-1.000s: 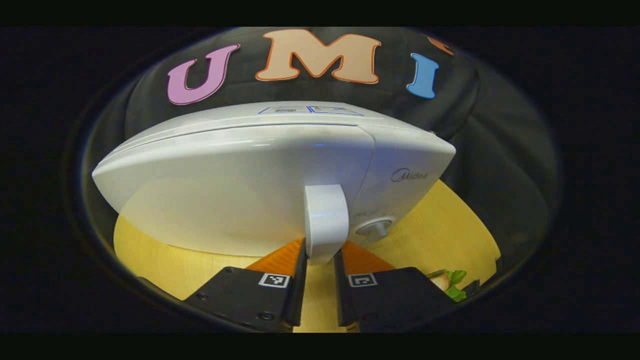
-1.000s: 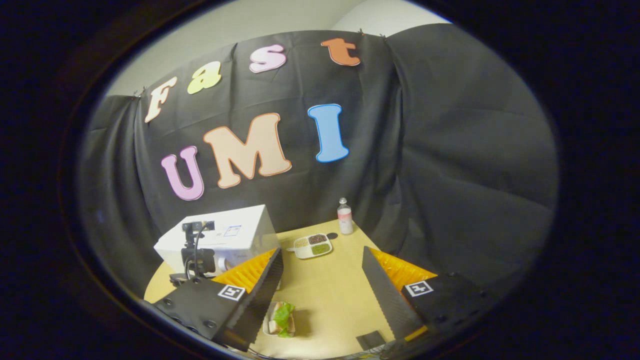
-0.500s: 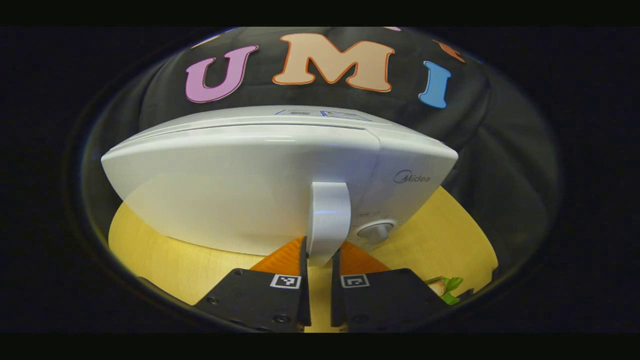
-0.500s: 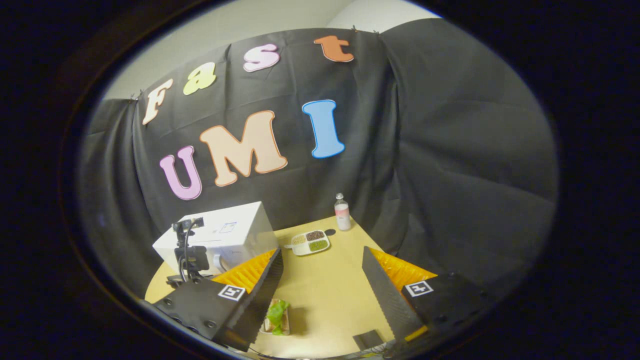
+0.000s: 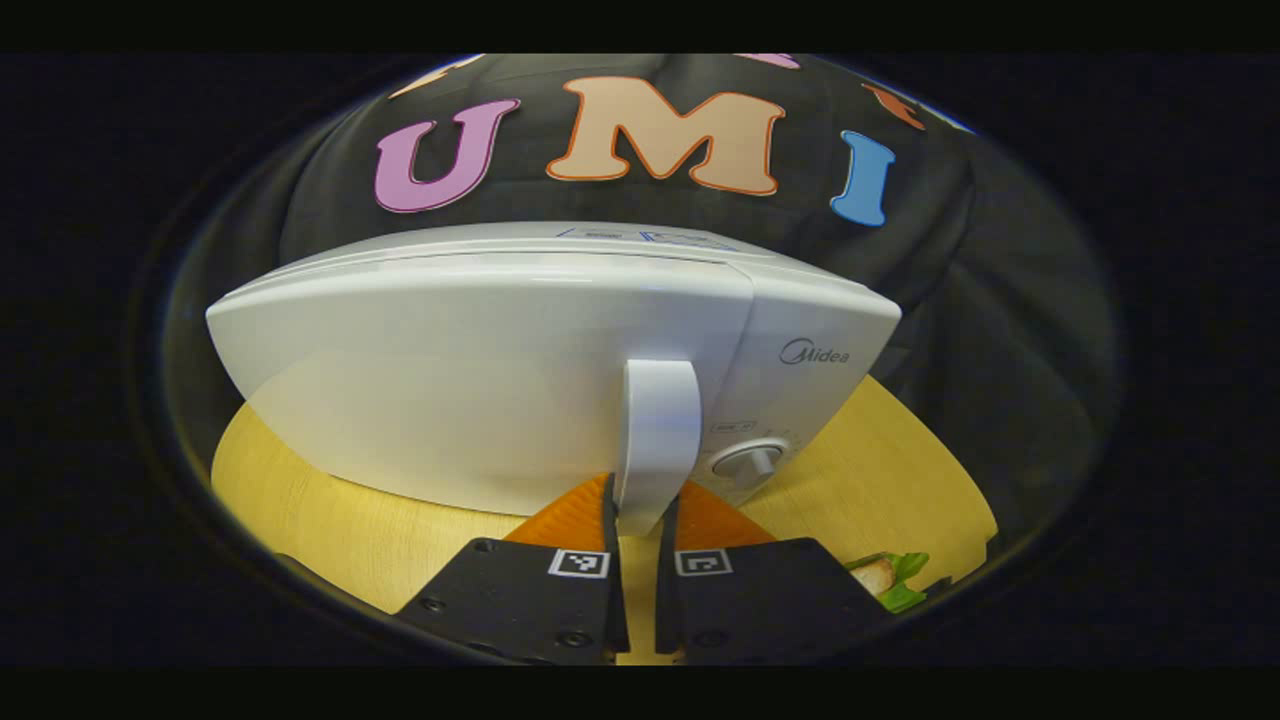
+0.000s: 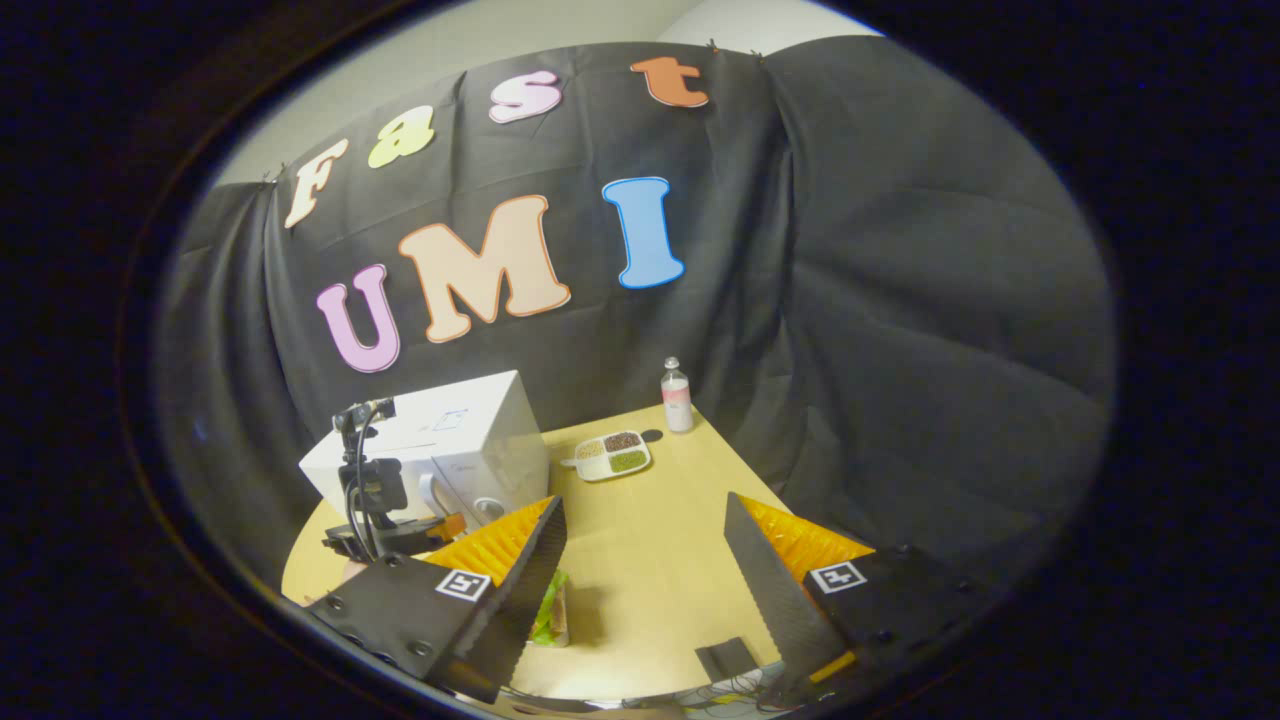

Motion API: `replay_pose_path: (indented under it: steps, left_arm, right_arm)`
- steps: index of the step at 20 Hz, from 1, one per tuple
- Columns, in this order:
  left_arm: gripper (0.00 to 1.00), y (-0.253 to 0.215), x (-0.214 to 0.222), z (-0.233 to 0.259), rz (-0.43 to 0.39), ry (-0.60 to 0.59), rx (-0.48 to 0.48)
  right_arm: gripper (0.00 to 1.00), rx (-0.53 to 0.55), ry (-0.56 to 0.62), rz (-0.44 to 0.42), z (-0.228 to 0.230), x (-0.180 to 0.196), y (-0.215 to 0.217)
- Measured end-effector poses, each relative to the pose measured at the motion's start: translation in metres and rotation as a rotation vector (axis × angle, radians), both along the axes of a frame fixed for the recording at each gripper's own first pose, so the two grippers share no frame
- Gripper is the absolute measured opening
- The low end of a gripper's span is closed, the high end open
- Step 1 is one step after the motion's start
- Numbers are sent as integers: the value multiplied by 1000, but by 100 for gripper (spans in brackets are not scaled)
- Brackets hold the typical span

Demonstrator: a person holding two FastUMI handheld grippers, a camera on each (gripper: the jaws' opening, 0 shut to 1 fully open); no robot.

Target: Open the microwave oven with the left hand, put the food in, and close the microwave oven.

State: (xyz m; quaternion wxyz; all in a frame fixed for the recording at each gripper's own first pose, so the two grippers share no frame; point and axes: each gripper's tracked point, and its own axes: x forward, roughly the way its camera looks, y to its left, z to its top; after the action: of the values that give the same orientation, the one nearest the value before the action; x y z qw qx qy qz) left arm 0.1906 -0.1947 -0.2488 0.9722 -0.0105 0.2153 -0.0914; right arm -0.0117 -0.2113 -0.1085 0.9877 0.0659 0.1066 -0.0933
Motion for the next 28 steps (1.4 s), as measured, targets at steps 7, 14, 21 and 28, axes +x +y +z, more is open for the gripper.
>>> replay_pose_path:
  steps: [7, 14, 21, 28]
  left_arm:
    - [9, 1, -3, 2, 31, -9, -30]
    - [7, 1, -5, 3, 39, -10, -63]
    - [8, 2, -9, 6, 32, -12, -47]
    - [8, 1, -13, 7, 15, -15, -64]
  right_arm:
    - [99, -12, 44, -22, -11, -19, 2]
    - [100, -20, 53, 10, -13, -13, 13]
    - [100, -20, 52, 8, -12, 1, 15]
    - [99, -23, 68, 0, -17, 3, 10]
